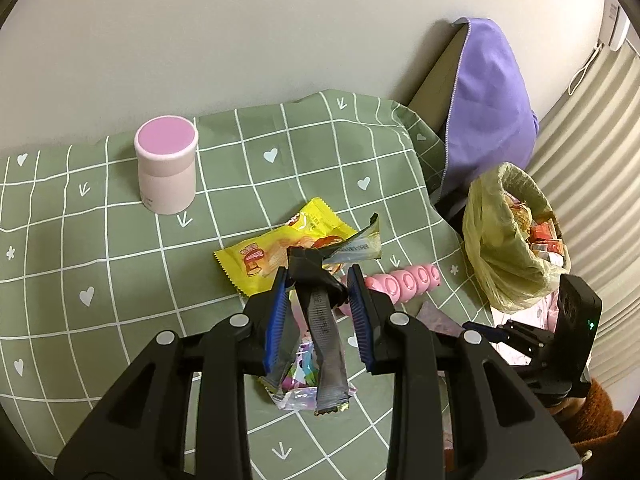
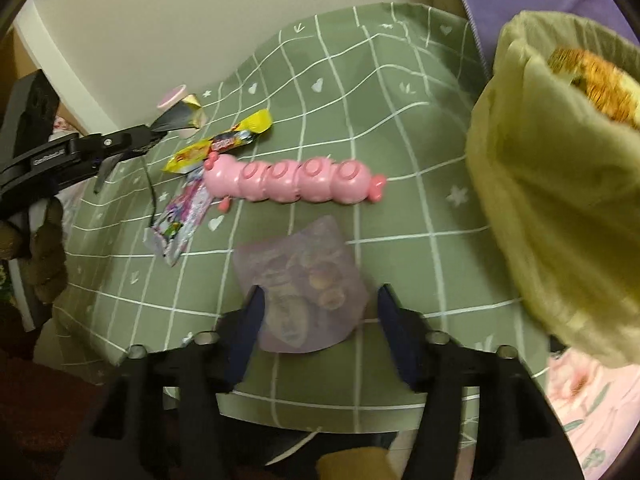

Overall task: Collect trash
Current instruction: 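Carry the wrappers and clear pouch over the yellow trash bag and open both grippers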

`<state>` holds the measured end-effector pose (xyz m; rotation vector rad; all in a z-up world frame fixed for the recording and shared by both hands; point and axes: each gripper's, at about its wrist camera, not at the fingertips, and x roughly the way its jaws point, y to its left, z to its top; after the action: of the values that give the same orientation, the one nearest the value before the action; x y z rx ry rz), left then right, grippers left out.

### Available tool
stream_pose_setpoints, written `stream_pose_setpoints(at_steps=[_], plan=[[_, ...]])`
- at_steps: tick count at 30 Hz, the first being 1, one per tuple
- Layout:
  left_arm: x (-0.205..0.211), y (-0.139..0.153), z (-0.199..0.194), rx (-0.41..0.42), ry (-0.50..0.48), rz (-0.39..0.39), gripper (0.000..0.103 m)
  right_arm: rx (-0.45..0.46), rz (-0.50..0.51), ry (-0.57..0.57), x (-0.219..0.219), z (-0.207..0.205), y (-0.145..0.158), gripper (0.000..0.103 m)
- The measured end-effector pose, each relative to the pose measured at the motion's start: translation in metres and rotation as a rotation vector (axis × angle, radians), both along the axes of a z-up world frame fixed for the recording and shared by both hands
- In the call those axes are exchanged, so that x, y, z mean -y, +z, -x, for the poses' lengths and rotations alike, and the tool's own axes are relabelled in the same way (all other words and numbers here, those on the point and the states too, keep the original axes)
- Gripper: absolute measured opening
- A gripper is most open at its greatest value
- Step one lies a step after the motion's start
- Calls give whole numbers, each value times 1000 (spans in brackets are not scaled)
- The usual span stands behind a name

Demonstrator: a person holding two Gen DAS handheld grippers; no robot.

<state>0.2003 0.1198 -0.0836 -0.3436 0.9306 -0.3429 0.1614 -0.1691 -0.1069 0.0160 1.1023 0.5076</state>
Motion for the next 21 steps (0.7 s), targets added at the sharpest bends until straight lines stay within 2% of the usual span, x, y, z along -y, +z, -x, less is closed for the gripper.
stream_pose_setpoints(at_steps=[3,7,11,14,16,18,19,20,21], plan=[[-4,-2,-1,-9,9,4,28,-6,-31,21,-3,2,-2,56],[-8,-6,-2,-22,22,4,28,-14,-24,111,-21,10,-7,57],[-9,-10,-1,-32,28,-7,28,58,42,178,-43,20,-8,59],[-10,-11,0,-34,33,-8,28,160,153,223,-59,29,-12,59],[-12,-11,0,-33,38,-7,28,192,196,247,-65,33,-13,59],[-13,-10,0,-32,43,-4,28,180,176,231,-61,29,-12,50],[-14,-10,1,-31,46,-4,28,185,181,216,-58,27,-11,39],[-14,-9,0,-29,47,-3,28,180,173,210,-55,24,-10,34],[-15,-9,1,-27,48,-2,28,177,165,203,-51,22,-8,33]])
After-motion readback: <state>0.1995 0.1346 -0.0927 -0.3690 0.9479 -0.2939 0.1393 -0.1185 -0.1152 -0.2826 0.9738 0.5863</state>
